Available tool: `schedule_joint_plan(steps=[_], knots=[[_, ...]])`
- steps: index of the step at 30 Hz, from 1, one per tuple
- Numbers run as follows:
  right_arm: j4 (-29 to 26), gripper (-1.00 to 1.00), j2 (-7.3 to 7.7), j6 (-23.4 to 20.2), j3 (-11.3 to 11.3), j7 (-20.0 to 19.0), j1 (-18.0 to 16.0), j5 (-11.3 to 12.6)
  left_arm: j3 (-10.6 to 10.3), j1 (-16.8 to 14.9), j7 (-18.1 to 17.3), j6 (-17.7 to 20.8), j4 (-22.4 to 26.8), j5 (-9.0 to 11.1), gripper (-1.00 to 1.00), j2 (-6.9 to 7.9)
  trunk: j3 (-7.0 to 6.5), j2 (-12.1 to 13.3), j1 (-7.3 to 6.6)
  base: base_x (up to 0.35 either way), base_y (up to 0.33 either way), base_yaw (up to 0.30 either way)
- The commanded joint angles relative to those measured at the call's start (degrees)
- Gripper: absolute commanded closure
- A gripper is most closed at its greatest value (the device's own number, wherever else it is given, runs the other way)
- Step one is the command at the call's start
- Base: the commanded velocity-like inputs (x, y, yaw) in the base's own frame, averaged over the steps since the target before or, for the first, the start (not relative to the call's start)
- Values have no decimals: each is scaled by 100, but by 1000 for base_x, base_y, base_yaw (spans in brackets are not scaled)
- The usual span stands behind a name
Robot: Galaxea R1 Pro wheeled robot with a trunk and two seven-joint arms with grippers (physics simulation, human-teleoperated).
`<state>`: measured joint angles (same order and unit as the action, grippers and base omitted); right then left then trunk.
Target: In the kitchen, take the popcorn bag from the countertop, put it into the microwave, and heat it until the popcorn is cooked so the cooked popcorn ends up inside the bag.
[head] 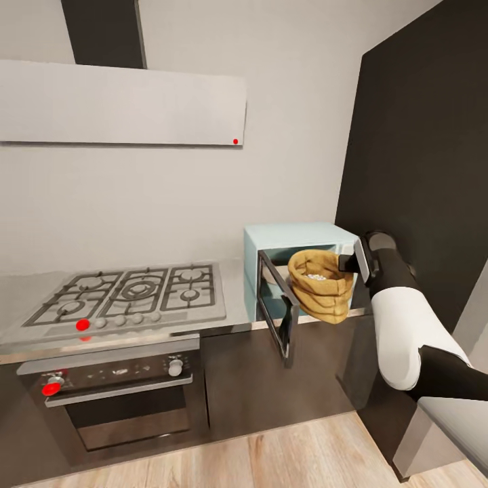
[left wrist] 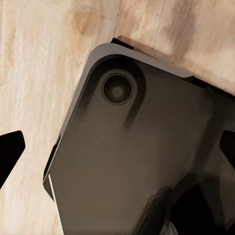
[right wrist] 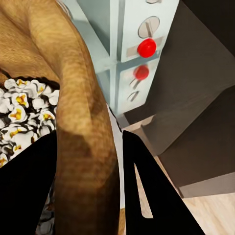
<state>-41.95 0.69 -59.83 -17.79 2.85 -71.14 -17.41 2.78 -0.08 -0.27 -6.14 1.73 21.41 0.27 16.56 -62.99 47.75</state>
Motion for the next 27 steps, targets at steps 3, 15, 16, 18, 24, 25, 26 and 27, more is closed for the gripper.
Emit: schedule_joint_plan(steps=[3,15,16,18,24,25,26,27], knots=[[7,100,-7,-17,-5,41,-5,33,24,-1,-3,-10,3,4,-100,-1,7,-4,0,0,0,5],[24,100,-10,-17,-5,66,-5,44,29,-1,-5,-13,3,4,-100,-1,7,-4,0,0,0,0],[50,100,-10,-17,-5,69,-5,44,29,-1,-6,-15,3,4,-100,-1,7,-4,0,0,0,0],[204,100,-15,-17,-5,73,-4,43,30,-1,-7,-15,3,4,-100,-1,7,-4,0,0,0,0],[425,100,-1,-17,-13,50,-5,21,18,-1,-8,-19,3,-9,-100,-1,7,-4,0,0,0,0],[425,100,0,-17,-14,46,-5,20,16,-1,-8,-19,3,-11,-100,-1,7,-4,0,0,0,0],[419,100,0,-17,-14,43,-5,19,14,-1,-8,-19,3,-14,-100,-1,7,-4,0,0,0,0],[409,100,0,-17,-14,40,-5,19,12,-1,-8,-19,3,-17,-100,-2,7,-4,0,0,0,0]])
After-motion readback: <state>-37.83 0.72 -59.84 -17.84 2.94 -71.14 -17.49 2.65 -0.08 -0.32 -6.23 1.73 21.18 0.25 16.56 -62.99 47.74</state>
